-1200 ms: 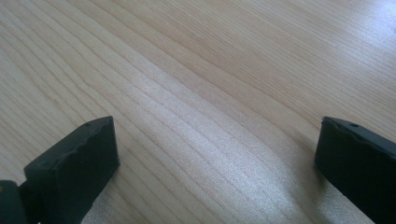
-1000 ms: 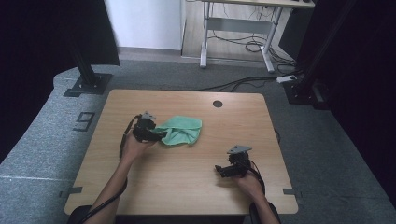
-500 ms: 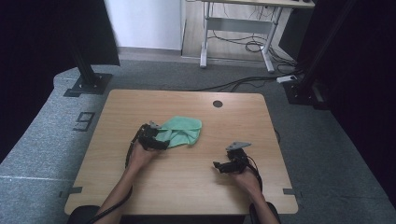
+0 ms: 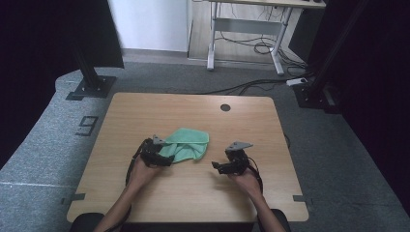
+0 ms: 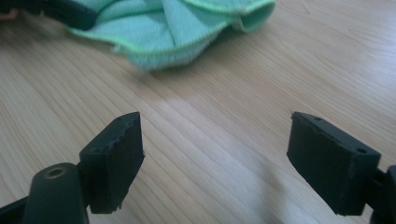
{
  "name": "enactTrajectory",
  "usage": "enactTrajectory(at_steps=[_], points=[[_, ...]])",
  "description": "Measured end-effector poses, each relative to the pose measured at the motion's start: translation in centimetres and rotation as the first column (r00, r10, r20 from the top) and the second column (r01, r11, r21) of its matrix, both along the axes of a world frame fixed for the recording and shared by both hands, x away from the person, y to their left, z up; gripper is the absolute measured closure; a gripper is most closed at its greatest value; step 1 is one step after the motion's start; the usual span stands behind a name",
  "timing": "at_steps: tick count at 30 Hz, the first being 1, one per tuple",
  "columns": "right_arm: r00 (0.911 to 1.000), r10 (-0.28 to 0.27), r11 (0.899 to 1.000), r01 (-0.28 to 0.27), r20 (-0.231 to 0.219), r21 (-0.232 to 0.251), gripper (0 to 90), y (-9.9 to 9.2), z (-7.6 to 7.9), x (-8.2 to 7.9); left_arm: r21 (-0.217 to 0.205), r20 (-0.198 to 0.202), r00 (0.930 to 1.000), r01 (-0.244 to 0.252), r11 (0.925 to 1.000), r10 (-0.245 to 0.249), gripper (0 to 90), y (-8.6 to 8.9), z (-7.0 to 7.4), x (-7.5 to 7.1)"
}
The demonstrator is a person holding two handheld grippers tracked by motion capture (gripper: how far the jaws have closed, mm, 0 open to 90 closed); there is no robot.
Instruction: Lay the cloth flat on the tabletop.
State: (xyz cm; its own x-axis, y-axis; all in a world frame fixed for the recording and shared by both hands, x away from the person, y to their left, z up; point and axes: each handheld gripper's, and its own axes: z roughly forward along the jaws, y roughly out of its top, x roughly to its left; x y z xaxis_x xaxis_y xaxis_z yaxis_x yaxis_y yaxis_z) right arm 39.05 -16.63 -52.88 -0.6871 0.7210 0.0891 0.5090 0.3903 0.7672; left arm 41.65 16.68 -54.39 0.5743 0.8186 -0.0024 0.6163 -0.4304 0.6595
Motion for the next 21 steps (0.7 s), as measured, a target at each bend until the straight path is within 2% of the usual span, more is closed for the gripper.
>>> enactTrajectory(at_steps=[5,10,14,16,18,21], points=[[1.0,0.007,0.999,-0.007,-0.004,0.033,21.4,1.5,0.2,0.8,-0.009,0.013,0.9999,0.01,0.9999,-0.01,13.7,0.2,-0.1,-1.5],[0.9999,0.006,0.999,-0.006,-0.013,0.041,21.9,2.9,0.1,1.5,-0.015,0.022,0.9995,0.021,0.9997,-0.021,13.6,0.4,-0.3,-2.3],[0.9999,0.005,0.998,-0.004,-0.015,0.056,25.6,3.8,0.0,1.9,-0.016,0.02,0.9991,0.037,0.9992,-0.037,13.6,0.2,-0.3,-3.3],[0.9997,0.009,0.999,-0.008,-0.022,0.053,29.0,4.3,-0.1,2.1,-0.013,0.02,0.9989,0.042,0.999,-0.042,13.6,0.1,-0.2,-3.6],[0.9997,0.007,1.0,-0.007,-0.025,0.017,34.4,4.8,-0.3,2.1,-0.014,0.021,0.9987,0.047,0.9988,-0.046,13.6,0.1,-0.3,-3.8],[0.9988,0.011,0.999,-0.013,-0.047,-0.033,51.4,5.1,-0.7,2.0,-0.018,0.023,0.9986,0.048,0.9987,-0.047,13.4,0.1,-0.3,-3.8]])
